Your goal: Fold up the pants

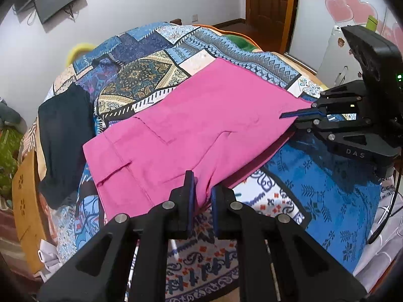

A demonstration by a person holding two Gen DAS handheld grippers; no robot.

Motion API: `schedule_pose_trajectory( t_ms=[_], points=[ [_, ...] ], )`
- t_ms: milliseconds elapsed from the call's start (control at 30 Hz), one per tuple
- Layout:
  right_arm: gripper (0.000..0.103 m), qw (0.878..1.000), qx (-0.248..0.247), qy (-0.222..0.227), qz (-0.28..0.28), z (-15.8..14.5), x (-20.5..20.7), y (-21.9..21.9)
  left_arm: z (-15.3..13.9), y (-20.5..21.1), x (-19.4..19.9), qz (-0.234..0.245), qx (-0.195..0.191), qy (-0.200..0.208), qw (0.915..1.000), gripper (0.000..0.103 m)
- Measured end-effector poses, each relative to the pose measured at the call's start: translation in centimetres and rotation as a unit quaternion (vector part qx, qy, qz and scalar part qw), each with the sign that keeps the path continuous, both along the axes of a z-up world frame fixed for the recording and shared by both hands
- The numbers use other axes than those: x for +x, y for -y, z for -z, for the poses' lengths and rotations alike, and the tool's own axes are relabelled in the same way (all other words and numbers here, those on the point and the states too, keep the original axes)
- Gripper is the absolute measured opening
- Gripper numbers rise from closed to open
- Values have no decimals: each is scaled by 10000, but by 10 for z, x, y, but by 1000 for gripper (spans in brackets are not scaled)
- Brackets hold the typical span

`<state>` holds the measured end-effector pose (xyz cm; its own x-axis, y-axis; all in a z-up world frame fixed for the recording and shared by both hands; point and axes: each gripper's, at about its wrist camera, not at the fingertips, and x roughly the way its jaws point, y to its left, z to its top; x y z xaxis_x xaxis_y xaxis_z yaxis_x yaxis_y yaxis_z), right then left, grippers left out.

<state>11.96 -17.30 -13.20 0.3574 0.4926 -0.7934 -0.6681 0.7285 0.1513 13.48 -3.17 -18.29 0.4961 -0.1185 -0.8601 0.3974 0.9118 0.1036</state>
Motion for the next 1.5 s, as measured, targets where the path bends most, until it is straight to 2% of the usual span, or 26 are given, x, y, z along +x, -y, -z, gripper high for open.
schedule_pose_trajectory(
  t_ms=[167, 233, 367, 500, 600, 767, 967, 1067, 1167, 1233, 1433, 1500],
  points=[
    [8, 9995, -14, -316, -12, 4, -3, 1, -4, -9, -8, -2, -135, -56, 9999, 19],
    [10, 9993, -38, -376, 16, 3, -6, 3, -6, -13, -12, -28, -197, -98, 9998, 24],
    [21, 9984, 97, -553, 119, -3, -8, 9, -13, -23, -20, -125, -390, -134, 9991, 29],
    [29, 9979, 372, -497, 187, -18, -13, 15, -27, -34, -23, -297, -605, -37, 9977, 43],
    [36, 9971, 583, -386, 311, -30, -12, 15, -39, -43, -20, -480, -744, 131, 9960, 46],
    [38, 9939, 873, -378, 556, -34, -2, 4, -49, -50, -1, -824, -952, 255, 9917, 50],
    [38, 9891, 1044, -725, 743, -18, 15, -18, -26, -49, 29, -1001, -1202, -191, 9875, 50],
    [38, 9886, 927, -961, 695, -2, 21, -28, -8, -49, 35, -1029, -1083, -398, 9880, 50],
    [39, 9878, 659, -1250, 646, 18, 23, -34, 5, -52, 32, -1056, -893, -391, 9896, 50],
    [43, 9883, 707, -1194, 635, 23, 22, -27, 9, -55, 29, -1089, -698, -309, 9911, 52],
    [44, 9869, 500, -1243, 900, 30, 23, 0, 8, -74, 21, -1174, -720, -256, 9901, 52],
    [44, 9859, 401, -1257, 1026, 32, 23, 12, 8, -79, 17, -1227, -654, -211, 9901, 56]
  ],
)
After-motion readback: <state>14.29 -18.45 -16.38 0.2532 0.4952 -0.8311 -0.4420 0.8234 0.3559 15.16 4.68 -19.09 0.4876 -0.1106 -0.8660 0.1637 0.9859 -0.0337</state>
